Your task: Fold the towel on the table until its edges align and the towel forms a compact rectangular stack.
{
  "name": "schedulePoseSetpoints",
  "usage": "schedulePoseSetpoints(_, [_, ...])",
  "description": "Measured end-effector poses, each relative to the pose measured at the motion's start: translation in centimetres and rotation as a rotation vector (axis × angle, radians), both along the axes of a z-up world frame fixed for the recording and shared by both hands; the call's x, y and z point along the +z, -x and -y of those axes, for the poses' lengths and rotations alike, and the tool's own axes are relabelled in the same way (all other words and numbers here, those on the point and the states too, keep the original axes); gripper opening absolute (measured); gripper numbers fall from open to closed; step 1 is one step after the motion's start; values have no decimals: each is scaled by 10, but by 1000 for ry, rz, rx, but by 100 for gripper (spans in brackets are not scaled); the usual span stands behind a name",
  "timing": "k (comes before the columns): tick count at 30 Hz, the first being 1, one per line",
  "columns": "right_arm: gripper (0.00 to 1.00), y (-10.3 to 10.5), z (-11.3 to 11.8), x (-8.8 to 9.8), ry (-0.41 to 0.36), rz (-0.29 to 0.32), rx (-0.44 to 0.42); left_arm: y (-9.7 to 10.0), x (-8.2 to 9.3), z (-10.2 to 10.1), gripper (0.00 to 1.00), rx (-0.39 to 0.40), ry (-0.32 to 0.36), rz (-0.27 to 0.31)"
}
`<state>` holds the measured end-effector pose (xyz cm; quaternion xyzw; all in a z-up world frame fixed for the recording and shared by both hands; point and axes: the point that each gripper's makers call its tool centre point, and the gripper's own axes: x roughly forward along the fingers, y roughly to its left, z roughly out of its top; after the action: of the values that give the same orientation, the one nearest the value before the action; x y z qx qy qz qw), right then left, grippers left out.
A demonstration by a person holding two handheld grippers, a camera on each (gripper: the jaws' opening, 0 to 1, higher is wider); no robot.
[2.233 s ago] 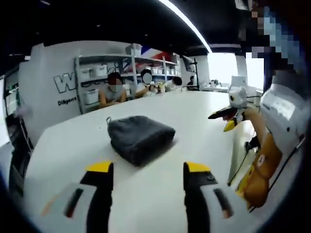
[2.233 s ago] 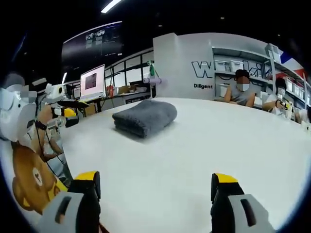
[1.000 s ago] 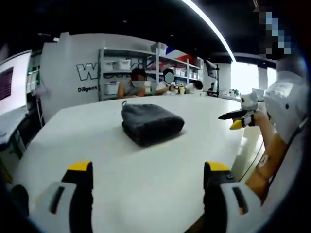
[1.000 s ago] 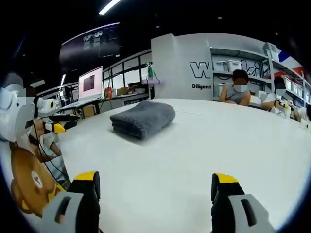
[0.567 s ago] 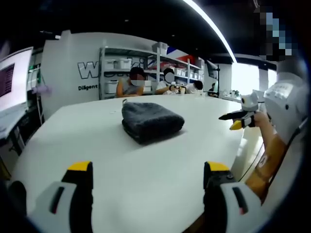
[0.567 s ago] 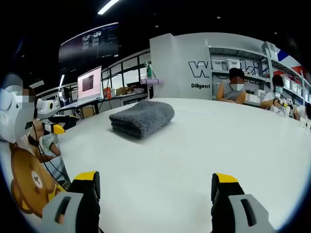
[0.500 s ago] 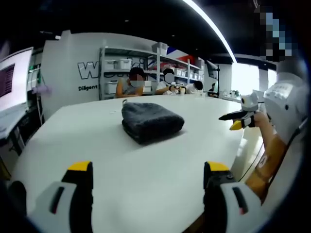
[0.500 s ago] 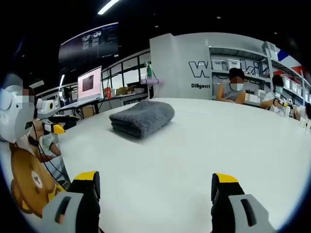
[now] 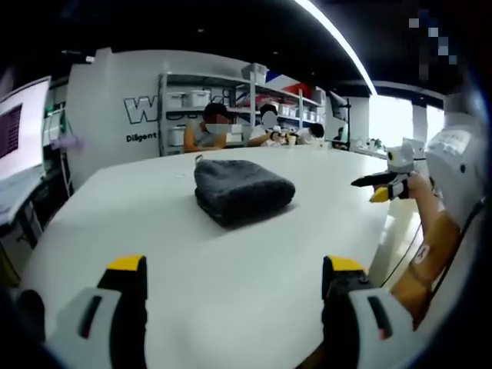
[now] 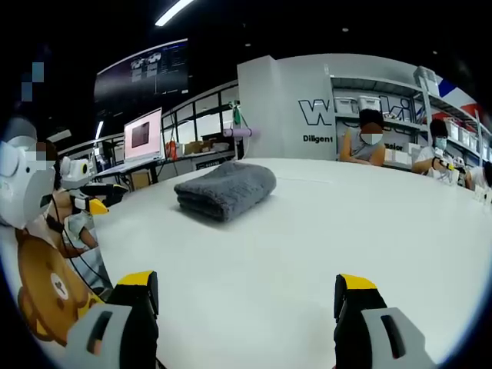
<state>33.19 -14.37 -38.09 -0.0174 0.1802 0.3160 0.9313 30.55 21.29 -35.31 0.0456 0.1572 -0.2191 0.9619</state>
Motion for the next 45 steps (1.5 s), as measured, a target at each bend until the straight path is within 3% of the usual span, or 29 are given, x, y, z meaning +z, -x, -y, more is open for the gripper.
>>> schedulePoseSetpoints(16, [99,-1,6,2,-1,5,-6,-3,12,12,99,-19,-1,32])
schedulePoseSetpoints(45, [99,-1,-4,1,9,-4,5,-4,10,14,99,-37,16,38])
